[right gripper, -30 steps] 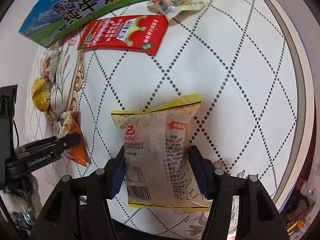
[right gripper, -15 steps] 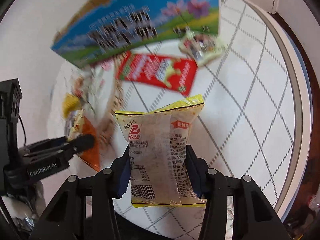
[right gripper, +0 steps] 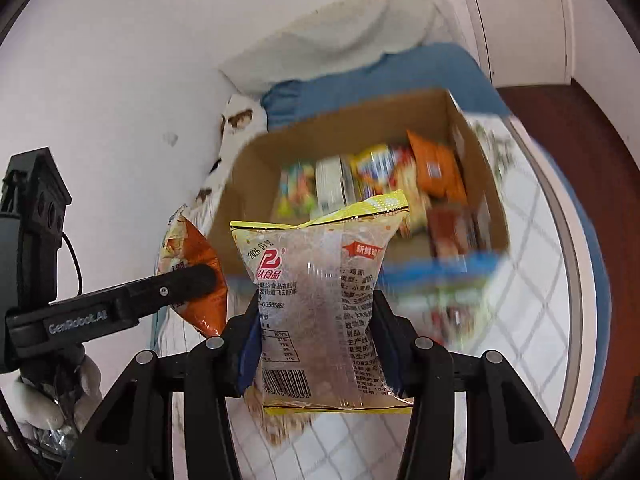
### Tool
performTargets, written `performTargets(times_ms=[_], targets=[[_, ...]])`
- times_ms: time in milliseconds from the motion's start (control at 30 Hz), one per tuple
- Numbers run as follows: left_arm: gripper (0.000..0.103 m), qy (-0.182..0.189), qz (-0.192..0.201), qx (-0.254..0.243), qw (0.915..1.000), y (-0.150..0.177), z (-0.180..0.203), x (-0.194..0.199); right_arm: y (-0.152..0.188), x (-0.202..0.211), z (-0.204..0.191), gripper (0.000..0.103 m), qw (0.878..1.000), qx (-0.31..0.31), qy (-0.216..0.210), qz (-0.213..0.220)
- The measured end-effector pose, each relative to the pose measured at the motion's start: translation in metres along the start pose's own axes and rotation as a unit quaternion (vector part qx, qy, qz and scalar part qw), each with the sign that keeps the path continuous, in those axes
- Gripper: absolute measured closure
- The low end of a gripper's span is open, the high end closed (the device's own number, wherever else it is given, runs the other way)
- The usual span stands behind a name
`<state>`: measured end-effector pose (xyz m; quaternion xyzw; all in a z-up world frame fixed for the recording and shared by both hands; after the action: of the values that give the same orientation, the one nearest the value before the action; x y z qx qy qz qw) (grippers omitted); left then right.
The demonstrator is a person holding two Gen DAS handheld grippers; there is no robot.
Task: Organize snacks
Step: 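Carry panda packet and clear bread bag into the box and open both tools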
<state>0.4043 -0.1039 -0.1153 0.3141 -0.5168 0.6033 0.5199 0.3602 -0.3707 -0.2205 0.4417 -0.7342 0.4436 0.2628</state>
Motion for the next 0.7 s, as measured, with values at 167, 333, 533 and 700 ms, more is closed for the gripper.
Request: performTargets(times_ms=[167, 333, 533, 700], targets=[[0.058, -0.042, -0.054, 0.018, 0.9975, -0.045, -0.030, -0.045, -0.053, -0.039, -0.007, 0.051, 1.000, -0.004, 0.006, -0.004], [0.058, -0.058, -0.100, 0.038, 0.9926, -0.057, -0.054, -0.087, -0.083, -0.084, -0.010, 0.051, 1.000, -0.017, 0.007, -0.025], [0.058, -0.040, -0.138, 0.060, 0.9878, -0.054, -0.063, -0.113, -0.087, -0.127, -0.005, 0.051, 0.997, -0.031, 0.003, -0.067], [0.051, -0.039, -0.155, 0.062, 0.9853, -0.052, -0.064, -0.123, -0.085, -0.150, 0.000, 0.039, 0.994, -0.043, -0.006, -0.099]])
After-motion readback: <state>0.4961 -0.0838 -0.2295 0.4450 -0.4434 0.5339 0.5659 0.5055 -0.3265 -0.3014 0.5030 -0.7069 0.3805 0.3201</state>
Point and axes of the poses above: each gripper's, at about its wrist camera, not at the fingertips, and x roughly against the way its jaws point, z to its right, y to its underside, the point moved 4 cm from there along -x, roughly the way its jaws point, and after that the axes turned 1 degree about y, right-handed, at the moved point
